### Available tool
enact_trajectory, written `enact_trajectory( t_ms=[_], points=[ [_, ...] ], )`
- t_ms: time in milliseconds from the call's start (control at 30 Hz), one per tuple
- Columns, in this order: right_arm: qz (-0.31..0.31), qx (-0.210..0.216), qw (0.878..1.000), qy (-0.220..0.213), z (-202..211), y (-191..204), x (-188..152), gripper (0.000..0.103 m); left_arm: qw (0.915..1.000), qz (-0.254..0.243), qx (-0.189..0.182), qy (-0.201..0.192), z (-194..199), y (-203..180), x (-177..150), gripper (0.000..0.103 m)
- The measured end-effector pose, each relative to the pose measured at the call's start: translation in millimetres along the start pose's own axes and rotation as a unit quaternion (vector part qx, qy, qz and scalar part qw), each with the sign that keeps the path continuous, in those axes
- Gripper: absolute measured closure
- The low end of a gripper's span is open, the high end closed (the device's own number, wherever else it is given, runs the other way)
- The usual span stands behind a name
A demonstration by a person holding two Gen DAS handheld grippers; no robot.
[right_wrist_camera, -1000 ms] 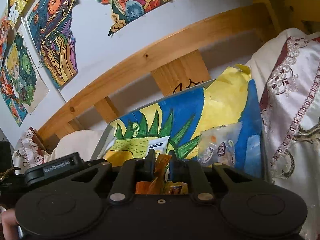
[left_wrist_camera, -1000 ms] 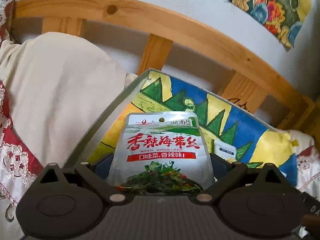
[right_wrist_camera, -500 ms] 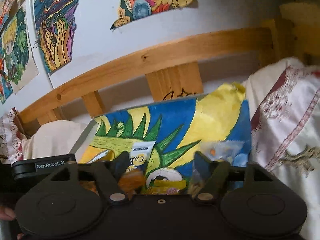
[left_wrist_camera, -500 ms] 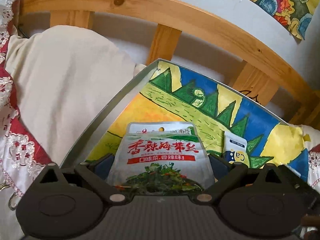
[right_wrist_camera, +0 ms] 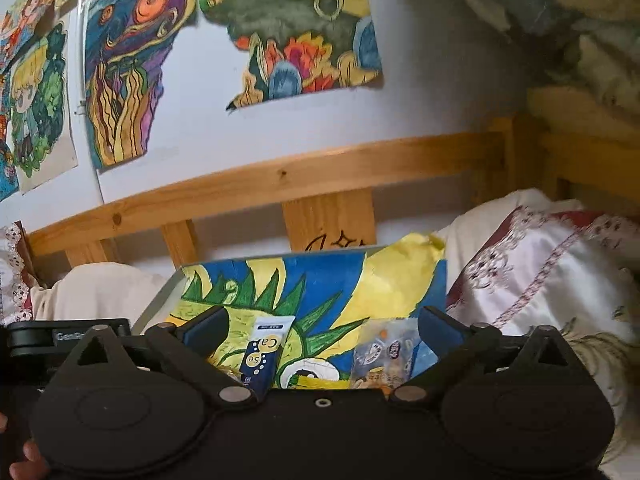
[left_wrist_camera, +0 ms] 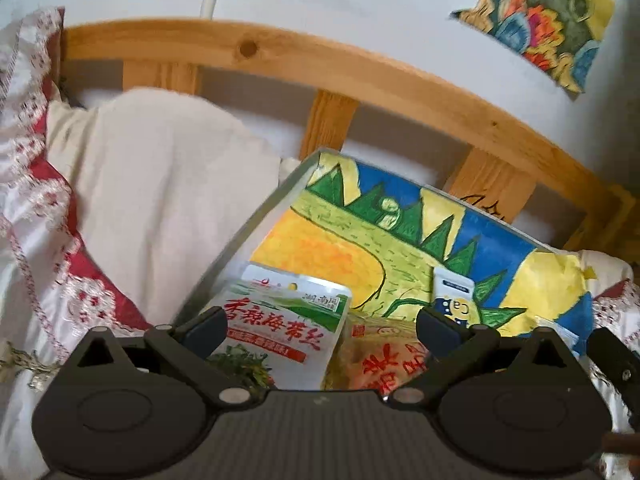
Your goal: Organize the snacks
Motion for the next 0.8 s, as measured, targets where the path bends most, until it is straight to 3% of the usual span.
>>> enact_trajectory(
  t_ms=[400,800],
  points=[
    [0.04,0.001,0.999,-0.028,62,20,11,0.001,0.9984,-0.025,-0.018,-0.048,76,21,6,0.001],
    [0.076,0.025,0.996,-0.041,147,65,2,0.001,0.9945,-0.072,-0.027,-0.071,148,54,-13,0.001]
  ],
)
Point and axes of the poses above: each gripper's, at about its wrist camera, not at the fingertips, and z roughly against the way its jaws point, y to its left, x to its top, the point moved 4 cm from there along -z, roughly the way its jaws point, and after that the axes turned 14 degrees about -y, right-handed, at the moved point
